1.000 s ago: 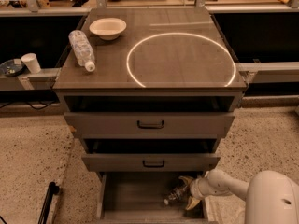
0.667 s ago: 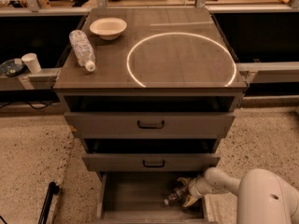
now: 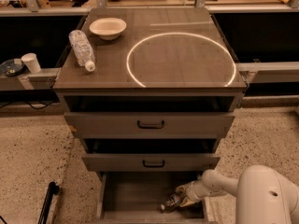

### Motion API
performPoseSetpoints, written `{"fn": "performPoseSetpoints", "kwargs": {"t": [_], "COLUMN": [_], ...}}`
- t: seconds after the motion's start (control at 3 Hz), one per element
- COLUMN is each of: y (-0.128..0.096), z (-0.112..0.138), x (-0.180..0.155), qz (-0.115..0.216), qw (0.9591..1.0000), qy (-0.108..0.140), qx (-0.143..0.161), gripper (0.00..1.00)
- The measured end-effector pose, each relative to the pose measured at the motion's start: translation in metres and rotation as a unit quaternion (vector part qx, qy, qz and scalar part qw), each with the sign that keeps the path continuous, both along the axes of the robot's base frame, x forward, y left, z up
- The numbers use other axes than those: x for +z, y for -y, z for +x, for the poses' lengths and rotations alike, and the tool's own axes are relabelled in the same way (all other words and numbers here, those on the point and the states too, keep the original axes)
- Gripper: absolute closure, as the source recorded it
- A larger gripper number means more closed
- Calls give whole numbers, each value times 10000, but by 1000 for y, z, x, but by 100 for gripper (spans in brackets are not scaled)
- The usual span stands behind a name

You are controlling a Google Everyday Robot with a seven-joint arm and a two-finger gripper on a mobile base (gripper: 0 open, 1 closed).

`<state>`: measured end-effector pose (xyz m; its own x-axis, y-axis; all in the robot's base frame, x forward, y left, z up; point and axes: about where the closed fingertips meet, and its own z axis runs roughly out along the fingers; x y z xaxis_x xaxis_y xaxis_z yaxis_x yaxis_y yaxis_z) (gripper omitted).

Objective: Pick water bottle from bottom drawer and place on counter

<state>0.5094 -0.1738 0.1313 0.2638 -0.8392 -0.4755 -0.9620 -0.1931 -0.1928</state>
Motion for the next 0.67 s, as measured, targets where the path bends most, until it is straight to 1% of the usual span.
{"fn": "performPoseSetpoints", "kwargs": {"t": [0.33,0.67], "y": [-11,-27], "z": [-10,-26], "x": [32,89], "qz": [206,633], "qw": [9995,9958], "qy": [227,667], "qx": [-107,-36], "gripper": [100,100]}}
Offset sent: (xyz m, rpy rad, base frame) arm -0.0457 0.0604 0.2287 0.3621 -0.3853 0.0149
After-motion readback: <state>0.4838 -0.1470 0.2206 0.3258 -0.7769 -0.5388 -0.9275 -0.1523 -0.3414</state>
